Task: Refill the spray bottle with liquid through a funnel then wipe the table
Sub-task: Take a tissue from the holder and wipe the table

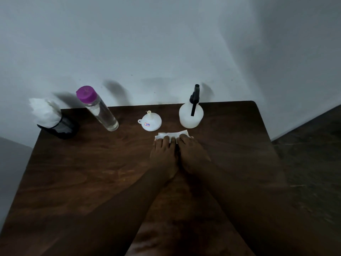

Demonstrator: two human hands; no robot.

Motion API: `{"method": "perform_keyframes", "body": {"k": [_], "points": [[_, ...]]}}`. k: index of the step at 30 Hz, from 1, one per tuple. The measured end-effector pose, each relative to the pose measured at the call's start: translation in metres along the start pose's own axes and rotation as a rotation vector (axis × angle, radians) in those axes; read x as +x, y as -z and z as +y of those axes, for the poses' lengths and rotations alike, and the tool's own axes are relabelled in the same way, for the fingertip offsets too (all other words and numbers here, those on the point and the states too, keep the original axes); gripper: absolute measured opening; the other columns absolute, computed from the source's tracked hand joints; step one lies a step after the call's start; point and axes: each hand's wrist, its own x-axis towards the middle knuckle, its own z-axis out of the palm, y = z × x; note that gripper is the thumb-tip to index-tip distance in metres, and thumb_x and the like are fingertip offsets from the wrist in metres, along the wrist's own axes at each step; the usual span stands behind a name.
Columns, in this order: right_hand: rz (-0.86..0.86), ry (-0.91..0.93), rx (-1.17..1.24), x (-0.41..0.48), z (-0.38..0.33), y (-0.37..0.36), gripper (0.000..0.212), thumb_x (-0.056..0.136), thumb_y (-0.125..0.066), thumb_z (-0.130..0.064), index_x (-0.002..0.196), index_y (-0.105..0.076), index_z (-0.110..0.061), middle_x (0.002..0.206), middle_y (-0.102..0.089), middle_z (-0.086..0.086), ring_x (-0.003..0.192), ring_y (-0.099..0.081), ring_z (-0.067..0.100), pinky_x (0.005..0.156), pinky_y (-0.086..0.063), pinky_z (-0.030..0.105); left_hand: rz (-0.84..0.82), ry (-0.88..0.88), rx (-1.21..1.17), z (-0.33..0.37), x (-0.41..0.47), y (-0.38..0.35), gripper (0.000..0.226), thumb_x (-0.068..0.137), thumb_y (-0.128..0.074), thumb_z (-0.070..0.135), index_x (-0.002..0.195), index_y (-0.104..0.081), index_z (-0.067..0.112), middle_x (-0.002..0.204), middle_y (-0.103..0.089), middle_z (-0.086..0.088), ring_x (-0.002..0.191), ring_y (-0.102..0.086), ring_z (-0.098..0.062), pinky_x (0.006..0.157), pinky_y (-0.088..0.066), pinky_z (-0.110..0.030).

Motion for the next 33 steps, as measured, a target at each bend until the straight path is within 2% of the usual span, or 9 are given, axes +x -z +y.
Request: {"method": "perform_keyframes", "body": {"k": [5,13,18,23,26,33], "points": [[-0.023,-0.009,-0.024,-0.01,0.025,0.004,0.068,0.093,-0.057,-0.032,0.151,-0.034,-0.006,0.152,-0.041,0.015,0.145,-0.029,0.031,0.121,-0.023,0.051,-0.005,-0.041,0.007,0.023,0.011,-0.002,0.079,0.098,-0.05,0.043,0.161,-0.014,0.012,0.167,-0.015,-0.013,0.155,-0.01,-0.032,0.126,-0.006,-0.049],[-0.036,-0.055,-0.017,-0.031,0.063,0.014,0.073,0.094,-0.055,-0.034,0.155,-0.025,-0.007,0.156,-0.034,0.013,0.148,-0.022,0.029,0.122,-0.016,0.046,0.023,-0.114,-0.005,0.063,0.028,-0.007,0.079,0.098,-0.052,0.041,0.16,-0.017,0.009,0.166,-0.018,-0.016,0.155,-0.011,-0.033,0.126,-0.003,-0.048],[-0.038,-0.103,-0.074,-0.047,0.078,0.024,0.07,0.093,-0.055,-0.031,0.152,-0.028,-0.004,0.15,-0.04,0.014,0.141,-0.03,0.031,0.118,-0.022,0.047,-0.017,-0.149,0.022,0.084,0.041,-0.02,0.083,0.095,-0.054,0.044,0.16,-0.017,0.008,0.166,-0.019,-0.016,0.155,-0.011,-0.034,0.126,-0.003,-0.051],[-0.041,-0.172,-0.056,-0.067,0.083,0.024,0.073,0.093,-0.058,-0.033,0.153,-0.027,-0.004,0.154,-0.035,0.016,0.144,-0.028,0.031,0.122,-0.018,0.046,-0.002,-0.212,0.087,0.094,0.045,-0.031,0.085,0.087,-0.053,0.05,0.156,-0.03,0.007,0.159,-0.034,-0.018,0.15,-0.026,-0.036,0.126,-0.012,-0.056],[-0.056,-0.209,-0.042,-0.075,0.082,0.02,0.077,0.093,-0.057,-0.036,0.154,-0.024,-0.004,0.157,-0.031,0.016,0.147,-0.024,0.031,0.123,-0.017,0.048,0.008,-0.238,0.096,0.096,0.042,-0.034,0.084,0.086,-0.054,0.05,0.155,-0.033,0.007,0.158,-0.037,-0.019,0.149,-0.029,-0.037,0.125,-0.015,-0.057],[-0.079,-0.28,0.0,-0.085,0.057,0.012,0.079,0.098,-0.05,-0.039,0.156,-0.012,-0.003,0.163,-0.018,0.019,0.152,-0.015,0.033,0.125,-0.01,0.048,-0.008,-0.321,0.098,0.084,0.024,-0.029,0.083,0.095,-0.056,0.047,0.16,-0.019,0.012,0.166,-0.019,-0.015,0.155,-0.01,-0.034,0.127,-0.001,-0.052]]}}
